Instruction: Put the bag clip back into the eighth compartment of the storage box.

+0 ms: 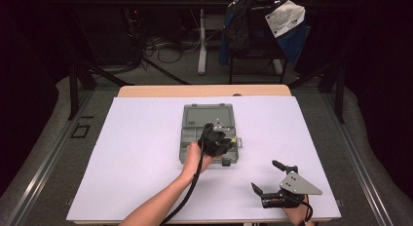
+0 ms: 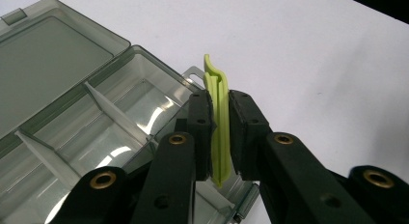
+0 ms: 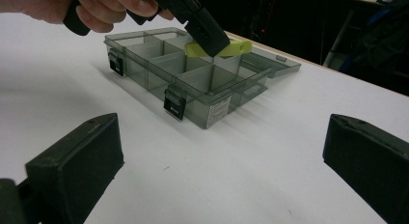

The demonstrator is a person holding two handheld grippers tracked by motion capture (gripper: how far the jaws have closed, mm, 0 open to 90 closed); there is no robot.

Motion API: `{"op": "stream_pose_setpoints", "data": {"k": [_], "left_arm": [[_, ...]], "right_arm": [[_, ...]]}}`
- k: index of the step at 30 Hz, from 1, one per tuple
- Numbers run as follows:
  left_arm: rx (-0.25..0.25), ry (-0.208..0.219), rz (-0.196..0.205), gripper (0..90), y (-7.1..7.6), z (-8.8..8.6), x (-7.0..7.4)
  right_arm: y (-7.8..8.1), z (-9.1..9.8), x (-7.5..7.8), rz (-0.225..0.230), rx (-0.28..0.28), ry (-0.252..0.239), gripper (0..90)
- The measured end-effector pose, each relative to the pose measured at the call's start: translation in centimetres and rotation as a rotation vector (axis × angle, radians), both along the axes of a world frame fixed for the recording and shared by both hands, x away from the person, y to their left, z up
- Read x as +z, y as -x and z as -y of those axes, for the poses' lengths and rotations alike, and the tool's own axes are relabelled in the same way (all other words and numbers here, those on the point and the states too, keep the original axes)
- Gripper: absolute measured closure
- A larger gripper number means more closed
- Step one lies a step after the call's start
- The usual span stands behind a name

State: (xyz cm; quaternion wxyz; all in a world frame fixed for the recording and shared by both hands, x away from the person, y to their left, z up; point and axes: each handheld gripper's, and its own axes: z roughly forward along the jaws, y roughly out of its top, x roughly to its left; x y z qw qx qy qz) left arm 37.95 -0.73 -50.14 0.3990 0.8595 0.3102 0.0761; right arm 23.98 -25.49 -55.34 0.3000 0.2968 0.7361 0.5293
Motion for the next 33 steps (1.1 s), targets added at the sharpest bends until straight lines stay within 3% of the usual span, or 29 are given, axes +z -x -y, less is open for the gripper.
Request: {"op": "stream_pose_setpoints", "data": {"k": [28,29,30,33], "left_arm": [[0.045,-0.017,-0.02,79.6,-0.2,0.77,-1.04],[0.049,-0.018,-0.021,78.4,-0.22,0.78,-1.05],[0.054,-0.019,-0.021,71.1,-0.23,0.74,-1.03],[0.053,0.002,-0.023,66.1,-0.27,0.55,-1.05]], "right_arm": [[0.0,-0.02,0.0,-0.013,0.005,0.014,0.0],[0.01,-0.03,0.0,-0.013,0.005,0.015,0.0],[0.01,-0.03,0.0,-0.012,0.006,0.013,0.0],[0.01,-0.05,-0.01,-0.011,0.005,0.008,0.0]]}}
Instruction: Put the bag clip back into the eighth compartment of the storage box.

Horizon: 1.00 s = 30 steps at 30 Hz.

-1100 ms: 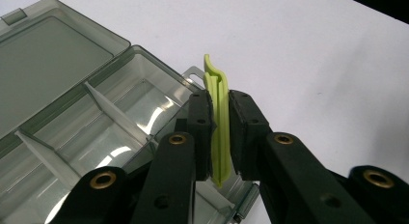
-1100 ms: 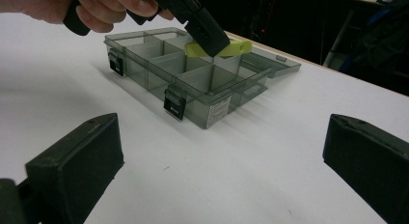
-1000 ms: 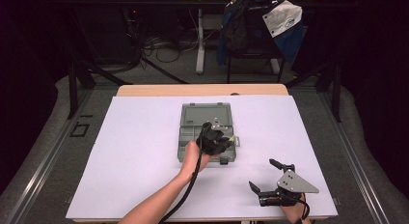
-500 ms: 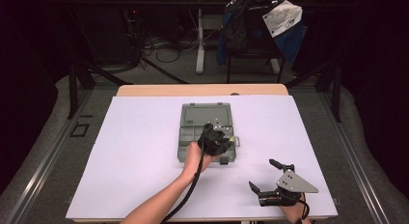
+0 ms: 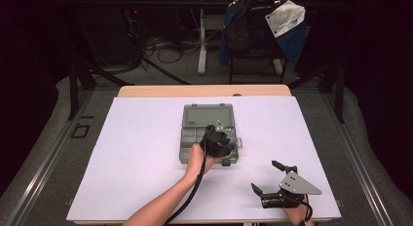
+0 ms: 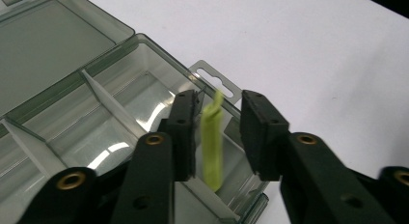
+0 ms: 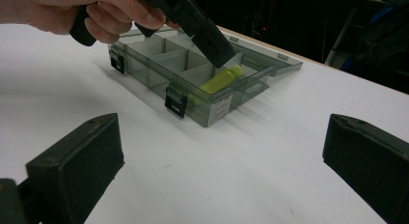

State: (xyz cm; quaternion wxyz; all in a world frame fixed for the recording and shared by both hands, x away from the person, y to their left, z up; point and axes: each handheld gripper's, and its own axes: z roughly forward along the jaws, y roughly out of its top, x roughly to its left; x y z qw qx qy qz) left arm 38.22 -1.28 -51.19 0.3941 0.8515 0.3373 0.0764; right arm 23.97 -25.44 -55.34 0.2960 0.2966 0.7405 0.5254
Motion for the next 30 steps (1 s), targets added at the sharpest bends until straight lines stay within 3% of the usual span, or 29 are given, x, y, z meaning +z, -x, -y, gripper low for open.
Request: {"op": "stream_pose_setpoints", "data": {"k": [6,16,30], "left_arm": [[-0.008,-0.015,-0.007,40.4,0.1,-0.2,0.2],[-0.065,-0.051,0.051,15.9,1.5,-1.1,1.2],[-0.092,-0.049,0.125,11.6,3.7,-3.9,2.6]], "right_arm": [[0.0,0.0,0.0,-0.002,0.001,0.0,0.0],[0.0,0.0,0.0,-0.006,0.001,0.0,0.0],[-0.1,-0.1,-0.1,-0.008,0.002,-0.004,0.0]]}}
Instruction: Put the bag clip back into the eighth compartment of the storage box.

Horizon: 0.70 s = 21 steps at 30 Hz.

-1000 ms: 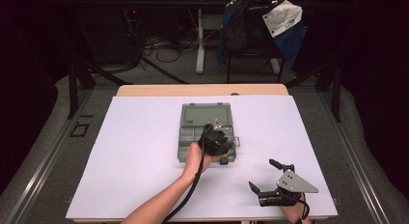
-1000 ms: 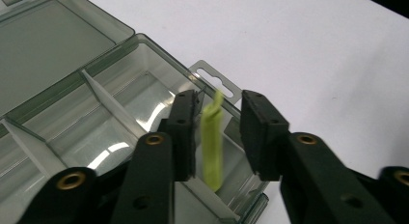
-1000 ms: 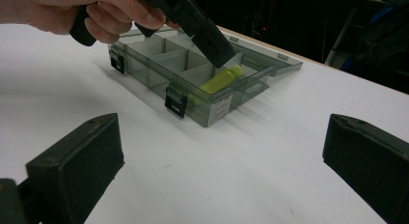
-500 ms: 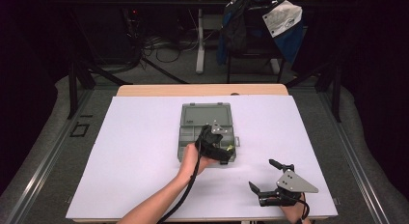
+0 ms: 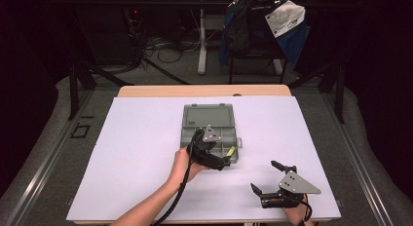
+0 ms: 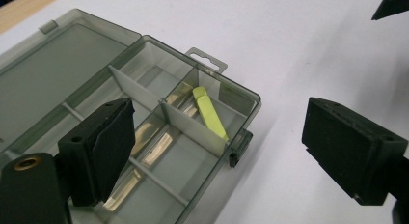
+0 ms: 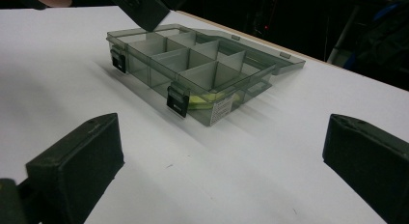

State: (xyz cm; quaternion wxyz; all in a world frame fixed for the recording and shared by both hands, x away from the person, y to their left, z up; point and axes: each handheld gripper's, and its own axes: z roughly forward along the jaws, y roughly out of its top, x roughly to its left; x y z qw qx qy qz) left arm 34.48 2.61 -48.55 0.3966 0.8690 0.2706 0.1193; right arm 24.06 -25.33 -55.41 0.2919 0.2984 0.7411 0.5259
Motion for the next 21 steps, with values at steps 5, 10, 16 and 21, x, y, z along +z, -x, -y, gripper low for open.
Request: {"op": "stream_pose_setpoints", "data": {"k": [5,10,16,21], "left_arm": [[0.002,0.009,0.036,11.5,1.1,-1.6,0.6],[0.012,0.001,0.081,11.4,2.2,-3.3,1.1],[0.033,0.009,0.108,11.2,3.4,-5.7,1.1],[0.059,0.009,0.12,11.2,4.5,-7.9,0.6]], "right_arm": [[0.2,0.1,0.1,-0.002,-0.006,0.0,0.0],[0.3,0.0,0.2,-0.001,-0.005,0.003,0.0],[0.3,-0.2,0.1,0.0,-0.006,0.0,0.0],[0.3,-0.3,0.2,-0.004,-0.002,0.013,0.0]]}}
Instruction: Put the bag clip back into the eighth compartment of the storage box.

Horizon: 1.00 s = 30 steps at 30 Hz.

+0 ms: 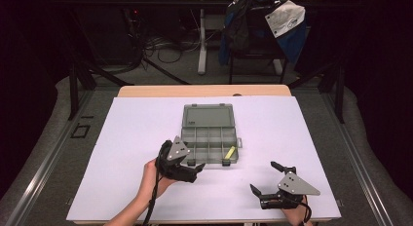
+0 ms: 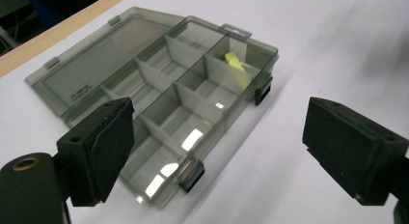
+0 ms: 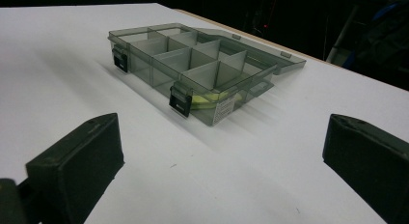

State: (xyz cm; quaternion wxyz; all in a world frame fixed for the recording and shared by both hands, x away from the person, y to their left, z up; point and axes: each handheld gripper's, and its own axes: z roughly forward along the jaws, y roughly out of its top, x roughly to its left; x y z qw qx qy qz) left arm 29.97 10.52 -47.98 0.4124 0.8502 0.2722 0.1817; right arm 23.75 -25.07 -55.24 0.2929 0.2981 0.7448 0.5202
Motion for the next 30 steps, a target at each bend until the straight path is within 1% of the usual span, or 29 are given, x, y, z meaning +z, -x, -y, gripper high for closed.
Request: {"op": "stream_pose_setpoints", "data": {"k": [6,10,14,18,19,21,24,26,27,28,30], "left_arm": [[0.043,0.009,0.004,11.2,0.9,-2.7,-0.7],[0.074,0.022,0.014,11.2,1.6,-4.5,-1.2],[0.097,0.027,0.025,11.2,2.4,-6.2,-1.9],[0.122,0.036,0.018,11.2,3.0,-7.5,-2.8],[0.122,0.04,0.017,11.2,3.2,-7.9,-3.1],[0.129,0.063,0.021,11.2,3.5,-8.6,-3.7],[0.133,0.097,0.011,11.2,3.9,-9.5,-4.6],[0.138,0.104,0.017,11.2,4.2,-9.9,-5.0],[0.14,0.113,0.013,11.2,4.5,-10.1,-5.2],[0.14,0.108,0.019,11.2,4.7,-10.4,-5.3],[0.161,0.094,0.041,11.2,5.2,-10.9,-5.6]], "right_arm": [[-0.1,-0.1,-0.1,-0.001,-0.002,0.002,0.0],[0.0,-0.1,0.0,0.003,-0.002,0.001,0.0],[0.0,-0.1,-0.1,-0.003,-0.003,0.002,0.0],[0.0,-0.2,-0.1,-0.003,-0.001,0.003,0.0],[-0.1,-0.2,-0.1,-0.001,-0.001,0.005,0.0],[0.0,-0.1,-0.1,-0.002,0.0,0.005,0.0],[0.0,-0.1,0.0,-0.001,0.0,0.004,0.0],[0.1,-0.2,0.0,-0.003,0.001,0.002,0.0],[0.1,-0.2,-0.1,-0.003,0.002,0.004,0.0],[0.1,-0.2,-0.1,-0.003,0.003,0.006,0.0],[0.1,-0.2,-0.1,-0.006,0.007,0.008,0.0]]}}
